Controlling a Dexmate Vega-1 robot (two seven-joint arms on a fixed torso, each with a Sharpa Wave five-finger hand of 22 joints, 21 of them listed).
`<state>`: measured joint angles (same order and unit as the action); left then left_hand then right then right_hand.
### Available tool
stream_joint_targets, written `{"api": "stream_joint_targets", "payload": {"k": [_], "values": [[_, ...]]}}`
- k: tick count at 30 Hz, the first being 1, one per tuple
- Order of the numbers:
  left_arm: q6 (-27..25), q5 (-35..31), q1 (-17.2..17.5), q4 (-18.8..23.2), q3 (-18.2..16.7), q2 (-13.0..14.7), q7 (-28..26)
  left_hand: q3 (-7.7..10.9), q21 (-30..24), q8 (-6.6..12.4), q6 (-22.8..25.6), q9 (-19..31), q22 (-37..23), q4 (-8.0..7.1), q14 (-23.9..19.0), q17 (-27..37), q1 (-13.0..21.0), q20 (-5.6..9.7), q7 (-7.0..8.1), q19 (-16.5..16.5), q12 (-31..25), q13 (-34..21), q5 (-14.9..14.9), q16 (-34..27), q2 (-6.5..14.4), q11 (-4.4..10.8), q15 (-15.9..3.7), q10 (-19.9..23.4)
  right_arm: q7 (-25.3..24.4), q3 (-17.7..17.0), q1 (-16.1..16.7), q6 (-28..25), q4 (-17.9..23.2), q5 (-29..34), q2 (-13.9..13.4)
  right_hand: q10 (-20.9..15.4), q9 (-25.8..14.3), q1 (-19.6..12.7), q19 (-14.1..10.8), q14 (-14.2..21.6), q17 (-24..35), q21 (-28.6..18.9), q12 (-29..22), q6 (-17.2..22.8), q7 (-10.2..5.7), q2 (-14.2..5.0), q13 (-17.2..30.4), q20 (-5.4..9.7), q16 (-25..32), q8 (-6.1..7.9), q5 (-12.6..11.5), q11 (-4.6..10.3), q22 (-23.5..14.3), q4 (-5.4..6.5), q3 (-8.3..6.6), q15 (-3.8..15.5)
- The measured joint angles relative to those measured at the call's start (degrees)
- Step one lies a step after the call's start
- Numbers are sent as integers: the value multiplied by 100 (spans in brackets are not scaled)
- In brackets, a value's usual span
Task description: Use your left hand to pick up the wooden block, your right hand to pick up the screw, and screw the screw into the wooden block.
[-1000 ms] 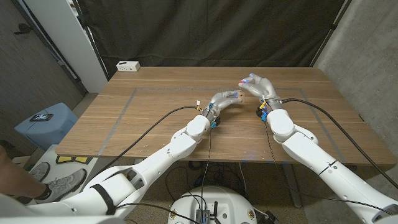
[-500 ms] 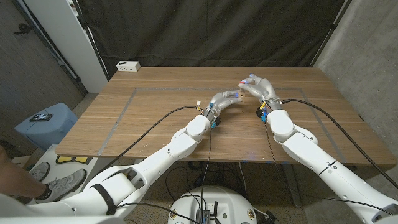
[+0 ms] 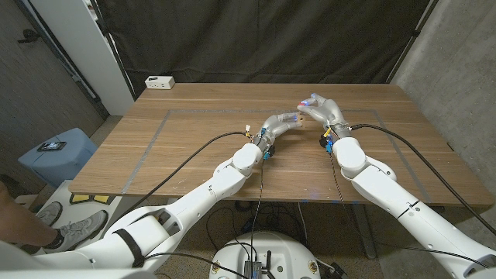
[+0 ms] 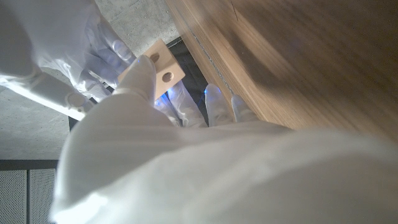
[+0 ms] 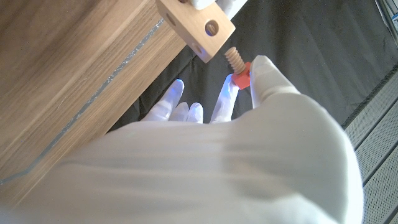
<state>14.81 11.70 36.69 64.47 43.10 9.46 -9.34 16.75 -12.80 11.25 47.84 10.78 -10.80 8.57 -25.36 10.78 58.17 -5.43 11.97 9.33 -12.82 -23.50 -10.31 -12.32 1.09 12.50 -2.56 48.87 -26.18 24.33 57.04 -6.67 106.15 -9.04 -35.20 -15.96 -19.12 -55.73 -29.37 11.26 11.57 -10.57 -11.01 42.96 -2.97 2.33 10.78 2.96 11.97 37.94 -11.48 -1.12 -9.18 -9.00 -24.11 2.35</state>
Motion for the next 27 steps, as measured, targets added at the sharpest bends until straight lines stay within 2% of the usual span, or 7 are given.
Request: {"api": "stream_joint_targets", "payload": {"k": [27], "values": [[-12,-2,34,53,0,28,0,-30,0,19,-16,3,0,-4,0,0,-14,0,3,0,7,-3,0,0,14,0,0,0,5,17,12,0,-33,-15,-19,0,0,0,0,0,0,0,0,0,0,0,0,0,0,22,1,0,0,15,16,0]]}}
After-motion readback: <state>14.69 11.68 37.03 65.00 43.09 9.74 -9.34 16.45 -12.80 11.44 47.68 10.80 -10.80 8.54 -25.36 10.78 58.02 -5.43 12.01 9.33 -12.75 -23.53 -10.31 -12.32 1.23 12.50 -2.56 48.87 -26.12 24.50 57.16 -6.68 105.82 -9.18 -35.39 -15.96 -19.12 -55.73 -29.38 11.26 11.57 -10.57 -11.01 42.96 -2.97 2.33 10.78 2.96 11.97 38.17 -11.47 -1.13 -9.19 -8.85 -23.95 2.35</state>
